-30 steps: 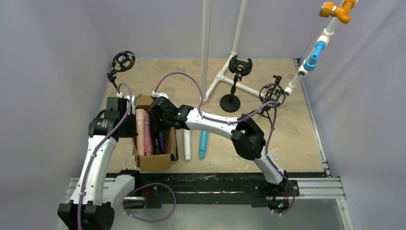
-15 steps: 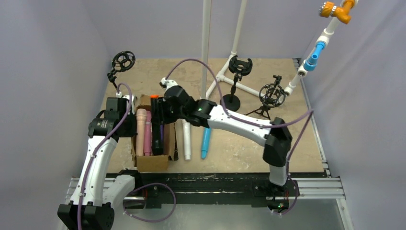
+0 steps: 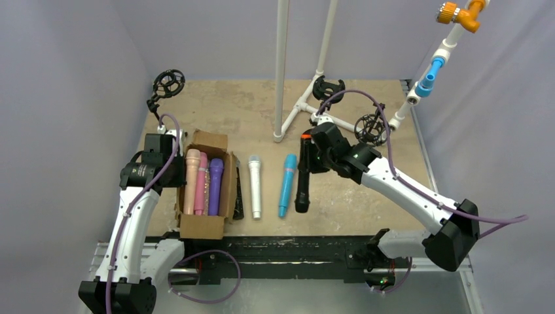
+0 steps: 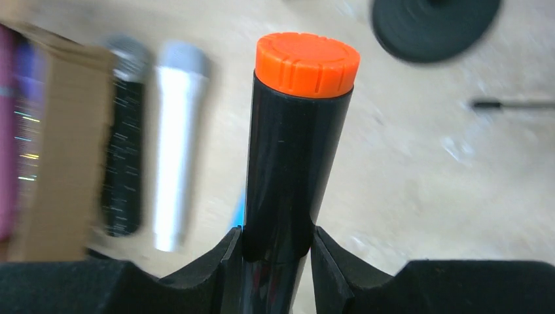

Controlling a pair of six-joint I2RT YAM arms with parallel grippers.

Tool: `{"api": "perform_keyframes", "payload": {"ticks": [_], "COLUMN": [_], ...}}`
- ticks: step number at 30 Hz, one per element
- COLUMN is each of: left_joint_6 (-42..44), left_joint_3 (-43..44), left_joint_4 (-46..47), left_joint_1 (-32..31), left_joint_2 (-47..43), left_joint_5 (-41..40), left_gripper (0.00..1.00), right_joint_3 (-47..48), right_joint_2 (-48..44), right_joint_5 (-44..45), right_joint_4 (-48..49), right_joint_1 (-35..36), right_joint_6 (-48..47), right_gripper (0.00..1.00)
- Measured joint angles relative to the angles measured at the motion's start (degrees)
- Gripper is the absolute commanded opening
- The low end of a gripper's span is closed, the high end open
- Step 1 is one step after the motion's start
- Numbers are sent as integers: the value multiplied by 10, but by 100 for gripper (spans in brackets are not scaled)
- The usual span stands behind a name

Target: Attach the microphones to the stand

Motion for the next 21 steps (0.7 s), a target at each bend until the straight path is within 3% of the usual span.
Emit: {"api": "perform_keyframes", "payload": {"ticks": [8,15,16,18,21], "left_joint_6": [0,0,0,0,0], "left_joint_3": [0,7,7,7,7], "left_joint_4": [0,-5,-6,-7,-7], "left_joint_1": [0,0,0,0,0], "left_joint_2": [0,0,0,0,0], "left_joint_5": [0,2,2,3,5], "left_gripper": [0,0,0,0,0], "right_joint_3": [-109,-88,-87,-86,-86], "right_joint_2": [3,127,140,161,171], "right_joint_5": [103,187,196,210,215], "right_joint_4": [-82,-96,-97,-99,-96], "right_joint_1": [-12,-17,-18,-22,-31], "right_joint_6": [-23,-39,-41,-46,-51], "right_gripper": [0,0,4,25,42]}}
